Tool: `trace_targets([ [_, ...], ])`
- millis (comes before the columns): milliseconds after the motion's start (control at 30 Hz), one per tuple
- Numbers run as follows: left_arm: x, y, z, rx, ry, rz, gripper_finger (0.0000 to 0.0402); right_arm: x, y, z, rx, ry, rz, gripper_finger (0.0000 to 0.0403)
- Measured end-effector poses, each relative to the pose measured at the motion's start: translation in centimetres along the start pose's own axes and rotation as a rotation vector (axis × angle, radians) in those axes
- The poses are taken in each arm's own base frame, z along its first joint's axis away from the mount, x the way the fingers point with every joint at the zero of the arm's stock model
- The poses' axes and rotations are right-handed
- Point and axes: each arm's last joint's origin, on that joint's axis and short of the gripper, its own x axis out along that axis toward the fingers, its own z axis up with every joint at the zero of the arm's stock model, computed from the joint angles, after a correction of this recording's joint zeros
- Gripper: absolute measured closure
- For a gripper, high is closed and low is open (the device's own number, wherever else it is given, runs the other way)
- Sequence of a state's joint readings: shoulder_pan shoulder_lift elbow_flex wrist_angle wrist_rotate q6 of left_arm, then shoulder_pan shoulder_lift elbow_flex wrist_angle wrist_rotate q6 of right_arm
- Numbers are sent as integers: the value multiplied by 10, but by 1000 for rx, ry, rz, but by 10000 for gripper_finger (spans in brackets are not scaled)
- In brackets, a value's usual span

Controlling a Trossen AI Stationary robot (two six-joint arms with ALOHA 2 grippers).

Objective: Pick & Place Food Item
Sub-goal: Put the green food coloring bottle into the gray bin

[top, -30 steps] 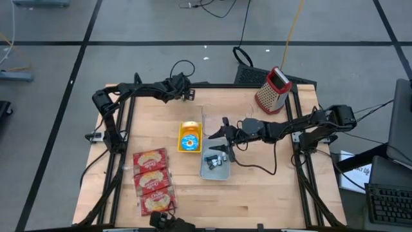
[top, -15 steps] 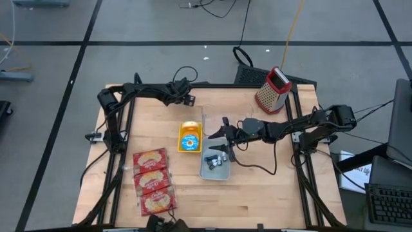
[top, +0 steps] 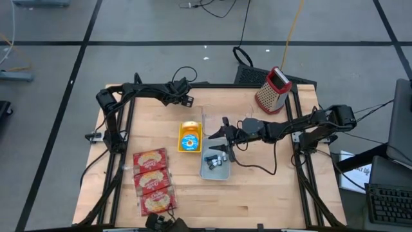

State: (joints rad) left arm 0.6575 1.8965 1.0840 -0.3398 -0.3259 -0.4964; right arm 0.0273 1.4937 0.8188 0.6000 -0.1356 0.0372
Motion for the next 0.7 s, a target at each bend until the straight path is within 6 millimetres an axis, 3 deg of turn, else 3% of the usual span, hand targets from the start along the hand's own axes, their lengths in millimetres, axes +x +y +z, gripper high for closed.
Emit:
trace_targets([
  [367,1,0,2,76,-1,-39,281,0,0,-1,3,6,-1,222],
  [700,-3,0,3,95,9,-68,324,0,0,-2,4,16,-2,225],
])
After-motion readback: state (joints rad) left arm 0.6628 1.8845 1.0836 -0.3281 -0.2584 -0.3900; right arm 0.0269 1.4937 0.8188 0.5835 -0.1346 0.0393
